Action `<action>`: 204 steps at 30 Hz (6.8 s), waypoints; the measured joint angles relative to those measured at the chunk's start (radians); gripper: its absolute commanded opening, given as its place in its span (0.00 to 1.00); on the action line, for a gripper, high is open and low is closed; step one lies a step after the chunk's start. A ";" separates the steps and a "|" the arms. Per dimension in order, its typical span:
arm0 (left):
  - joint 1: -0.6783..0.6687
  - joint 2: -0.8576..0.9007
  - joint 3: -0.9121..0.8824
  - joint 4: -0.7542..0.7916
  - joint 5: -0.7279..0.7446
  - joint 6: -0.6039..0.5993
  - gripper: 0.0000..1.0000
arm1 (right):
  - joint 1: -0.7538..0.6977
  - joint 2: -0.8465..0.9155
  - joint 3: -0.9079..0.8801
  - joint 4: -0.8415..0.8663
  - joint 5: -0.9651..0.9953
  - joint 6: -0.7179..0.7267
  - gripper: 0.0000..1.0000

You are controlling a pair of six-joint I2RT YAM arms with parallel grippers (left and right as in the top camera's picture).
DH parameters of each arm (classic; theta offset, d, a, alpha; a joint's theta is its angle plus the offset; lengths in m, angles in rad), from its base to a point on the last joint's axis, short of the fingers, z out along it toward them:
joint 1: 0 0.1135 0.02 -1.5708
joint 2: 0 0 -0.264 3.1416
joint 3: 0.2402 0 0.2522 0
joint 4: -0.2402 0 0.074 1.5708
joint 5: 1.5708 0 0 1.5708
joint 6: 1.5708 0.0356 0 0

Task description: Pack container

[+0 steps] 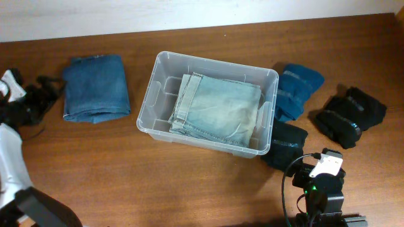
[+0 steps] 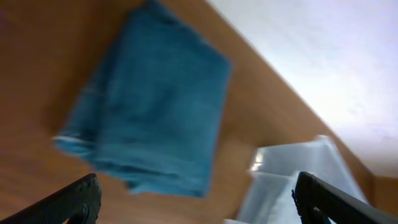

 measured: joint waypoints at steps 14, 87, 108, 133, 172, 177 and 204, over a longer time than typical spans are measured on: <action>0.077 0.383 0.001 0.142 0.072 0.066 0.99 | 0.000 0.000 0.000 0.000 0.000 0.000 0.98; -0.829 -0.135 0.089 -0.011 -0.008 0.038 0.00 | 0.000 0.000 0.000 0.000 0.000 0.001 0.98; -0.891 -0.047 0.090 0.111 -0.081 -0.055 0.00 | 0.000 0.000 0.000 0.000 0.000 0.000 0.98; -1.015 -0.026 0.091 -0.002 -0.284 -0.034 0.33 | 0.000 0.000 0.000 0.000 0.000 0.000 0.98; -0.559 0.148 0.105 -0.124 -0.148 0.544 0.61 | 0.000 0.000 0.000 0.000 0.000 0.000 0.98; -0.578 0.217 0.105 -0.113 -0.095 0.597 0.28 | 0.000 0.000 0.000 0.000 0.000 0.000 0.98; -0.512 0.230 0.140 -0.196 -0.306 0.140 0.01 | 0.000 0.000 0.000 0.000 0.000 0.000 0.98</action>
